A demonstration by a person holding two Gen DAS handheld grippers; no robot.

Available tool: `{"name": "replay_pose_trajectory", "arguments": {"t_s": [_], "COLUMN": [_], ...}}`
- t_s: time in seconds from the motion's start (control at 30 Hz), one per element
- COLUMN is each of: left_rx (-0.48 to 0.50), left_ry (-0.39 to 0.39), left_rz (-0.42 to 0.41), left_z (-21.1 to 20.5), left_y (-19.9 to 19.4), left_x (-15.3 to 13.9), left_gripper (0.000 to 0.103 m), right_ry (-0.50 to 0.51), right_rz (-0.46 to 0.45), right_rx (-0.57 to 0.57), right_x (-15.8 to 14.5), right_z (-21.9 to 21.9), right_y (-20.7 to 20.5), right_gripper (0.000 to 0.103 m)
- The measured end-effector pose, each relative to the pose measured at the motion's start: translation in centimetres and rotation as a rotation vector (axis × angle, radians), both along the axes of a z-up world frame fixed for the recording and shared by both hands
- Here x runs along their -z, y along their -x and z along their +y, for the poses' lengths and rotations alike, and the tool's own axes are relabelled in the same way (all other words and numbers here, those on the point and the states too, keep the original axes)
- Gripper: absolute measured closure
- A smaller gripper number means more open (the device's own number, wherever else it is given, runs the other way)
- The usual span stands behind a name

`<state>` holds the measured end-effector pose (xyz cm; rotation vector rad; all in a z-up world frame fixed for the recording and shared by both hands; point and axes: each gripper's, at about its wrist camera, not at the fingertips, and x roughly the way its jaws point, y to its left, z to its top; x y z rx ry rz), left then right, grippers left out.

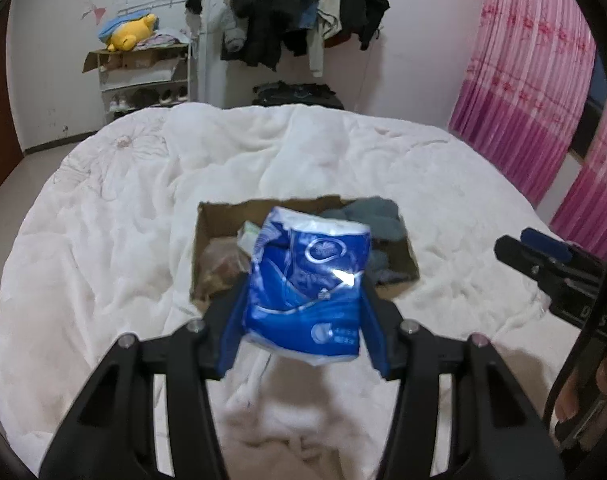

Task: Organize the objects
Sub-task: 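Grasp the blue tissue pack with the left tool and drop it into the box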

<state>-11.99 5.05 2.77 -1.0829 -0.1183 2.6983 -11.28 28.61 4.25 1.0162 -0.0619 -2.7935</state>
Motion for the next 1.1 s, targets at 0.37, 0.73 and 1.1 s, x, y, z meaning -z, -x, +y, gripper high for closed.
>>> {"name": "replay_pose_trajectory", "arguments": {"t_s": [0.37,0.73,1.1], "left_rx": [0.001,0.027,0.009], "left_ry": [0.026,0.018,0.003], "left_rz": [-0.075,-0.142,-0.107], "left_z": [2.5,3.1,2.4], "left_y": [9.7,13.6,10.9], "left_x": [5.2,9.2,7.1], "left_gripper": [0.05,0.044,0.015], "right_ry": [-0.004,0.007,0.017], "right_rz": [-0.036,-0.123,-0.107], "right_rx": [0.029,0.044,0.046], "right_x": [4.2,8.9,8.7], "right_z": [0.2,0.5,0.7], "right_y": [6.0,7.8,6.5], "right_gripper": [0.03,0.03,0.03]}}
